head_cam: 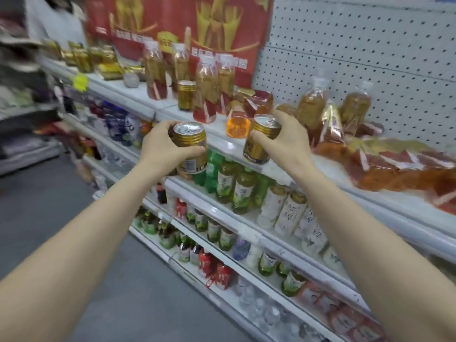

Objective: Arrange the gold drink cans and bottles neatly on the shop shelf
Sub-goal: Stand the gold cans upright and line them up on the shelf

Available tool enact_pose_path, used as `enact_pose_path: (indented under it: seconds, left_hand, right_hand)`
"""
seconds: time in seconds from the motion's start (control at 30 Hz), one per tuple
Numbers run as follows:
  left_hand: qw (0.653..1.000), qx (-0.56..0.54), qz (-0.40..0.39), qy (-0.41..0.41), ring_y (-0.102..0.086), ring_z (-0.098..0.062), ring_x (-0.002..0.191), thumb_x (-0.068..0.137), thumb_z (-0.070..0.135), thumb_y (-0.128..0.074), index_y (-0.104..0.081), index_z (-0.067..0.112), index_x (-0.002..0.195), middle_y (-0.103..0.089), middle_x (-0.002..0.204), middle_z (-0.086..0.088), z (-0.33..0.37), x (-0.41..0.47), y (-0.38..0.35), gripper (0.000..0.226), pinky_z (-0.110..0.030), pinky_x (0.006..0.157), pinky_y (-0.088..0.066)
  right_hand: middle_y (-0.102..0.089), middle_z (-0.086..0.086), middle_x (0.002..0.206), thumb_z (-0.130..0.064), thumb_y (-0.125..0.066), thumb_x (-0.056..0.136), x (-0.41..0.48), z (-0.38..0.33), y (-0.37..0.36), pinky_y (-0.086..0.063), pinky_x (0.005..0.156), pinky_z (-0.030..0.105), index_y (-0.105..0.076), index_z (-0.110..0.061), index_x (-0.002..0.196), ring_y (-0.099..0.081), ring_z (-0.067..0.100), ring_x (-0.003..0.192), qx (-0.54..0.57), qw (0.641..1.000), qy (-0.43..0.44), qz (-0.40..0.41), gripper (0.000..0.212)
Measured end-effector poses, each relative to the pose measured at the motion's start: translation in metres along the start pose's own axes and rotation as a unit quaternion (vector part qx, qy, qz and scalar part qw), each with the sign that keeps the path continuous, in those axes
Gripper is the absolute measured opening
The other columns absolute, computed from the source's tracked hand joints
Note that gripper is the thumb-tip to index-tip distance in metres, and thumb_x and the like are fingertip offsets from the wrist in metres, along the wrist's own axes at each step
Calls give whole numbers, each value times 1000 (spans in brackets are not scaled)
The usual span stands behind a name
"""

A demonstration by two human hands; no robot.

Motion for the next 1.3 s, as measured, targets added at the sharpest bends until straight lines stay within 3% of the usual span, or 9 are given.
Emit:
enact_pose_path:
  seconds: [0.23,0.3,0.5,0.63,0.8,0.97,1.1,1.2,1.3]
  left_hand:
    - [999,41,7,5,-58,-16,108,68,41,-87,-52,20,130,-59,120,5,-69,81,103,75,-34,94,-49]
    - [999,48,3,5,-58,-17,110,67,42,-88,-52,18,132,-60,125,2,-88,107,125,79,-38,97,-49]
    - [998,58,2,3,-59,-18,112,63,47,-88,-52,19,134,-62,126,1,-141,175,171,85,-43,99,-49]
    - [998,55,-3,5,-59,-18,113,62,51,-88,-50,17,137,-61,128,1,-174,230,188,90,-43,99,-50]
    - [999,51,6,-6,-56,-15,111,67,44,-86,-51,17,137,-60,125,2,-205,302,205,83,-30,92,-47]
    - [998,57,5,-16,-55,-17,117,67,45,-86,-50,20,137,-58,131,1,-226,376,223,83,-42,96,-51]
    - [998,46,3,-36,-56,-16,112,68,45,-86,-50,20,136,-58,130,3,-234,425,233,81,-37,95,-49]
    - [998,27,-21,-57,-57,-16,111,68,42,-87,-51,19,135,-58,128,3,-239,461,230,80,-35,96,-48]
    - [996,19,-55,-75,-55,-15,112,68,43,-86,-50,18,135,-57,128,4,-244,495,220,80,-32,94,-46]
  right_hand:
    - [-62,5,131,-44,-70,86,60,-100,-115,-45,102,38,-55,-10,137,-56,22,120,48,998,16,-27,64]
    - [-65,6,122,-38,-71,86,76,-122,-141,-47,98,38,-60,-10,128,-58,23,114,68,997,12,-28,52]
    - [-68,3,108,-39,-72,84,117,-169,-213,-50,91,41,-64,-10,117,-62,20,100,77,996,10,-30,45]
    - [-62,7,129,-41,-71,87,158,-194,-261,-44,102,40,-55,-9,135,-55,24,119,56,997,17,-44,60]
    - [-61,9,130,-40,-69,89,214,-217,-321,-40,100,37,-57,-6,131,-52,24,123,49,997,31,-46,55]
    - [-61,5,129,-37,-69,90,269,-243,-370,-37,99,34,-56,-11,134,-51,22,123,44,997,48,-36,53]
    - [-53,8,141,-44,-66,90,307,-250,-406,-35,107,39,-43,-12,147,-46,26,132,-6,999,31,-30,69]
    - [-54,9,137,-44,-65,91,328,-250,-427,-36,102,37,-42,-12,147,-48,27,128,-45,999,16,-26,69]
    - [-57,9,127,-44,-64,90,345,-246,-444,-37,86,34,-47,-12,138,-52,29,118,-101,995,-12,-13,60]
Point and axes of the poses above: each hand's wrist, its own x-axis towards the middle knuckle, its own y-axis out of the back of the hand, z = x × y, the point moved 9 cm from there along x, towards the middle knuckle
